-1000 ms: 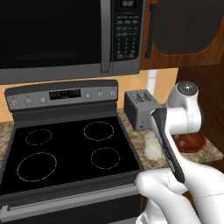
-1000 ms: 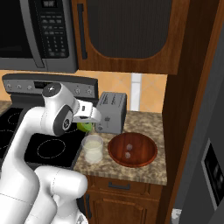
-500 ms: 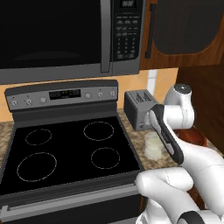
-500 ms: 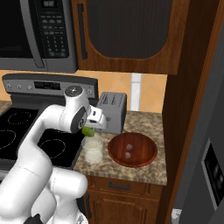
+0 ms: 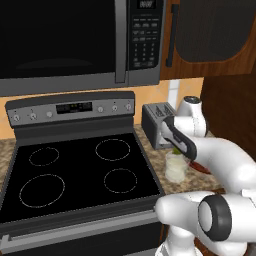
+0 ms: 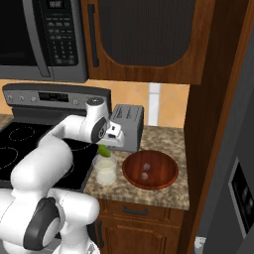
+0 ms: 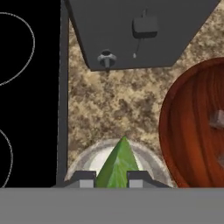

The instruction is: Grab a lemon wedge from the fridge and one ice cube from the ice bowl, and put them in the glass of lemonade.

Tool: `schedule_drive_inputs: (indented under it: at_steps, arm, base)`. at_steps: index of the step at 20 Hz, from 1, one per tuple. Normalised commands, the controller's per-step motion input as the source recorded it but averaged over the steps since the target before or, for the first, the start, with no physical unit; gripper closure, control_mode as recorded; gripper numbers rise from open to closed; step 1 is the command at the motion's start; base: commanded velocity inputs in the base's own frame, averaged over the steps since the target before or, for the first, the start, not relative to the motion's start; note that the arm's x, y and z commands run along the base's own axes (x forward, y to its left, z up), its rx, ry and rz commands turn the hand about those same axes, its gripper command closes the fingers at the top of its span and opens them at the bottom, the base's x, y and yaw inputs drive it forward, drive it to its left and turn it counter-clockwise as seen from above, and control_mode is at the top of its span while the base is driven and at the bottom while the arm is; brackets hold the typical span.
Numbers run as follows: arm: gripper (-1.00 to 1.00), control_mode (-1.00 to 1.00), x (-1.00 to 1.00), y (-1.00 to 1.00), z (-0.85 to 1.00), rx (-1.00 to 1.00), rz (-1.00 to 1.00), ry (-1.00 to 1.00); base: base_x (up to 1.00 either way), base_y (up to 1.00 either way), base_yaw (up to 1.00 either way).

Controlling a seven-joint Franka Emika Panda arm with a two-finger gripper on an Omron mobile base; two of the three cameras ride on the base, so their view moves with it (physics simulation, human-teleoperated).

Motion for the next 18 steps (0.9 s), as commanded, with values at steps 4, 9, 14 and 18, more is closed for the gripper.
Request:
schedule_drive_inputs:
  at_steps: [4, 9, 14, 18]
  arm:
    - [1.00, -1.00, 0.47, 0.00, -0.57, 0.00, 0.00, 0.00]
    - [1.00, -1.00, 0.20, 0.00, -0.51, 0.00, 0.00, 0.01]
    - [1.00, -1.00, -0.70, 0.00, -0.48, 0.00, 0.00, 0.00]
    - [1.00, -1.00, -0.73, 0.06, -0.44, -0.02, 0.00, 0.00]
  base:
    - [0.00, 0.00, 0.00]
    - [0.00, 0.00, 0.00]
    - [0.00, 0.00, 0.00]
    - [0.00, 0.00, 0.00]
